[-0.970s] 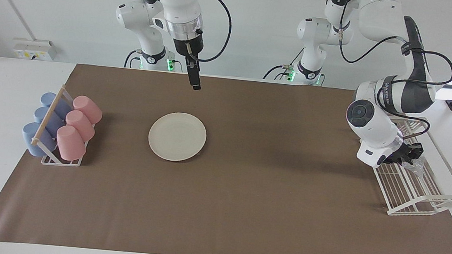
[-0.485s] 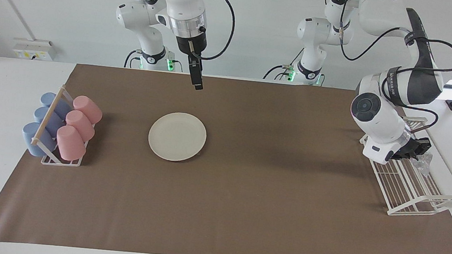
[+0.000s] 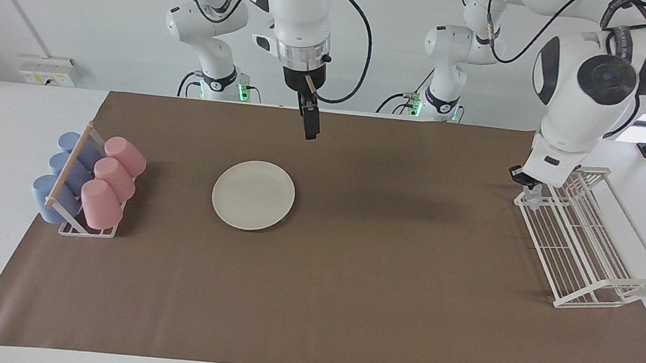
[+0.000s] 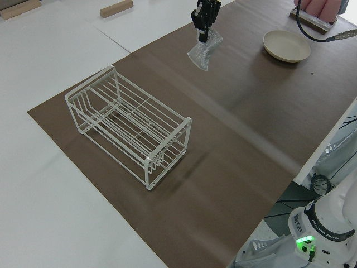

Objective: Wipe plate with sponge

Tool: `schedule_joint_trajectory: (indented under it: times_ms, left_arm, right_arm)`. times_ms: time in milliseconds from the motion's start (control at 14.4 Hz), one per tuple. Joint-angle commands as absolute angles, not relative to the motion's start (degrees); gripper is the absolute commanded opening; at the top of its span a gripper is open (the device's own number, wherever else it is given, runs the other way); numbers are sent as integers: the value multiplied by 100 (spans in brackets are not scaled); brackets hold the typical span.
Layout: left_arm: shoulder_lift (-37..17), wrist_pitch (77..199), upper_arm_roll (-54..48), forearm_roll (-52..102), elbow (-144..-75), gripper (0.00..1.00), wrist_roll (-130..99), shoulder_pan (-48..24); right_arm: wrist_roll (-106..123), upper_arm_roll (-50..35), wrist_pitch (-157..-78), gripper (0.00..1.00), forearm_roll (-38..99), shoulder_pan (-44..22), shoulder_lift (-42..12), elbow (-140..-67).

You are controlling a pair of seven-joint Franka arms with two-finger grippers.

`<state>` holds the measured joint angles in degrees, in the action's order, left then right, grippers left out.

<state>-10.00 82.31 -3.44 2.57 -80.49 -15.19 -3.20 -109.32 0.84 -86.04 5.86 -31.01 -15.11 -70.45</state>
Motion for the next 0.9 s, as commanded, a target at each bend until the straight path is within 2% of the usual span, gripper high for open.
schedule_joint_trajectory:
  times_ms: [0,69,139,208,346,554,831]
  left_arm:
    - [-914,8112,-351,1646,-8103,0,-1503,95]
    - [-853,8130,-334,2270,-8208,0,-1546,271]
    - [-748,8173,-334,2703,-8435,0,-1573,351]
    - [-625,8226,-325,3159,-8672,0,-1573,369]
    - [-353,8506,-334,3820,-9243,0,-1564,457]
    - [60,8954,-334,4796,-10139,0,-1494,492]
    - [396,9193,-334,6465,-11353,0,-609,808]
  right_arm:
    - [-11590,53,-9050,93,816,-3225,-1495,-7135]
    - [-11645,44,-9140,90,783,-3313,-1503,-7172]
    - [-11654,53,-9132,92,730,-3461,-1538,-7163]
    - [-11663,53,-9097,98,625,-3637,-1651,-7120]
    - [-11689,62,-9001,100,554,-3718,-1757,-7084]
    - [-11900,114,-8974,100,475,-4050,-2275,-6594]
    - [-12120,70,-9009,100,527,-4078,-2276,-6565]
